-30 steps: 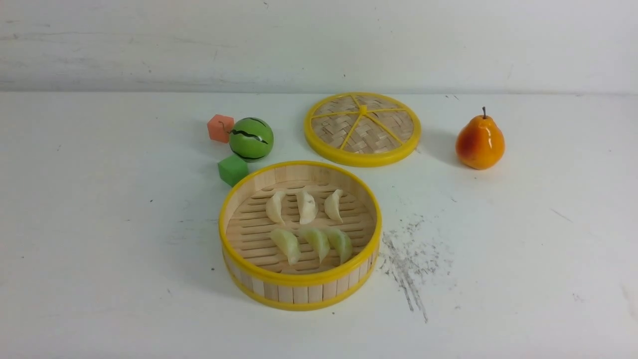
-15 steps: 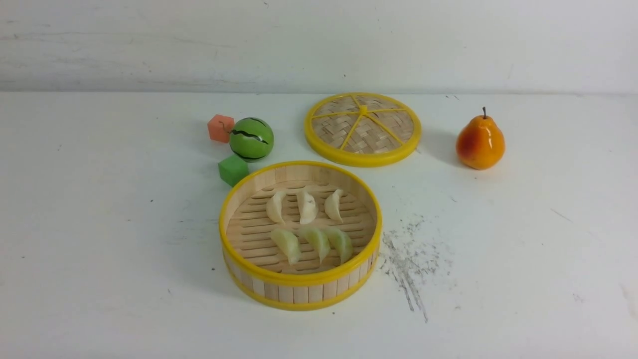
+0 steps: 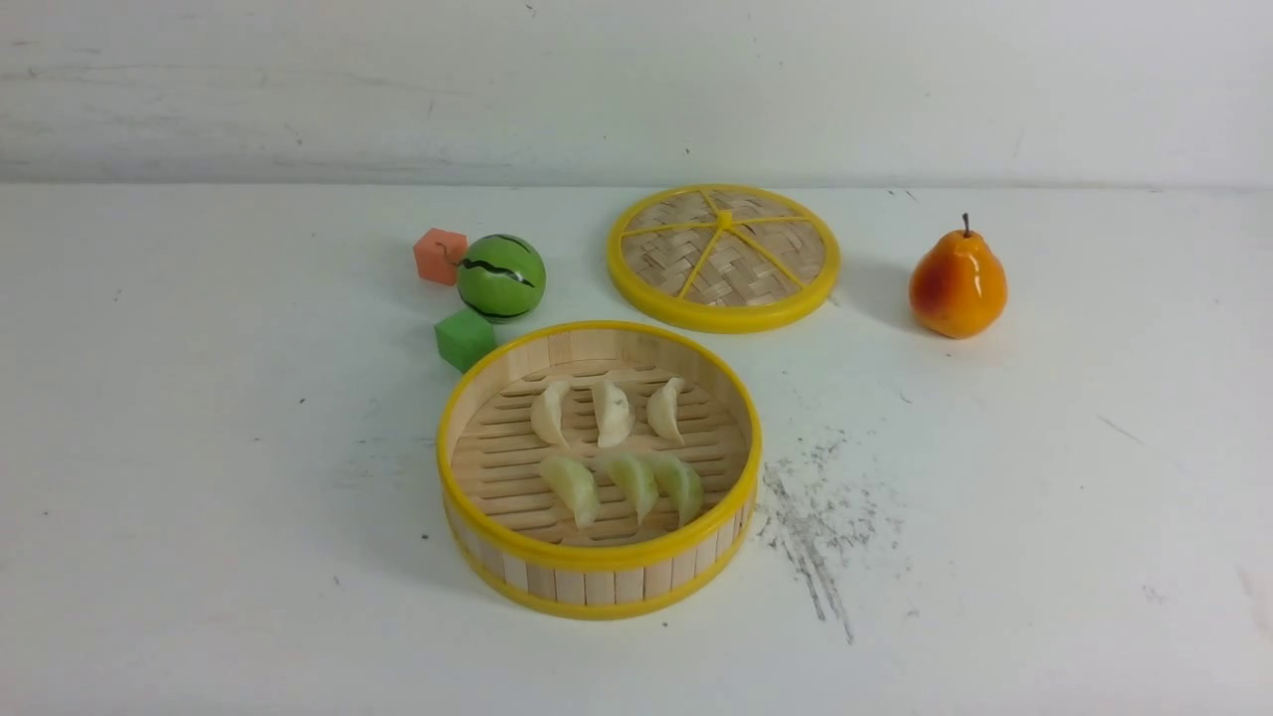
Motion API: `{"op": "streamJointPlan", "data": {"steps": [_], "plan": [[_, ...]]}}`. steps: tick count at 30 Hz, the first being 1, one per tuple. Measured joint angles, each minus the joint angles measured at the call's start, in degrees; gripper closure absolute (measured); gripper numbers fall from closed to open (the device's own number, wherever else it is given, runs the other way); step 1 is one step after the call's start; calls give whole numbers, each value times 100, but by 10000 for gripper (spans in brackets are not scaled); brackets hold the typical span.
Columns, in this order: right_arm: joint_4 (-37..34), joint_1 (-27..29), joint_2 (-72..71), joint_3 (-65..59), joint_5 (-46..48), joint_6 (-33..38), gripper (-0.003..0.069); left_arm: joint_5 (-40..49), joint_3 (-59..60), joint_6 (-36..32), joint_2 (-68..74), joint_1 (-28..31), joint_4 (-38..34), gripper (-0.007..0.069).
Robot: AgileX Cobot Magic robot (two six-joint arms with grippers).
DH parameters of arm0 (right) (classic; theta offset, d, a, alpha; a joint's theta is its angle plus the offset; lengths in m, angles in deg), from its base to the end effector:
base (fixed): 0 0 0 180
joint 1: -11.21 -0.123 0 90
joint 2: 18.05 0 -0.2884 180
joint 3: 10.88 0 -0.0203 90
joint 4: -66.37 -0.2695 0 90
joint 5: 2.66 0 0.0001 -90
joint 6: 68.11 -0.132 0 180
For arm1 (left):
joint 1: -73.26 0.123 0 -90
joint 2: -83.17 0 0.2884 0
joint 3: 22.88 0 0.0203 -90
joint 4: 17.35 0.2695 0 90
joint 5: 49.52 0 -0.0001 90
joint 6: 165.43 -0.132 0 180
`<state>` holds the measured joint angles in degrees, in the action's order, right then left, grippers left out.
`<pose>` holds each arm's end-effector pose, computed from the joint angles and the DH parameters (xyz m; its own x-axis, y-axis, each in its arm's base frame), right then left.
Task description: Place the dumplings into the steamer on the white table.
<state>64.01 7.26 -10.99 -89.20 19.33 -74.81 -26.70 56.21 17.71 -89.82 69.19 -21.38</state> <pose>0.1063 0.0094 0.1609 -0.3069 0.1337 -0.9423 -0.0366 0.9877 0.1520 0.1056 -0.0111 0.1540 -0.3318 -0.0960 -0.9384 0.0575 0.9909 -0.1217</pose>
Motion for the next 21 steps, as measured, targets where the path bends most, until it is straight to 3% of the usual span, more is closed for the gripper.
{"op": "streamJointPlan", "data": {"steps": [21], "plan": [[0,0,0,0,0,0,553,0,0,-5,0,0,0,628]]}}
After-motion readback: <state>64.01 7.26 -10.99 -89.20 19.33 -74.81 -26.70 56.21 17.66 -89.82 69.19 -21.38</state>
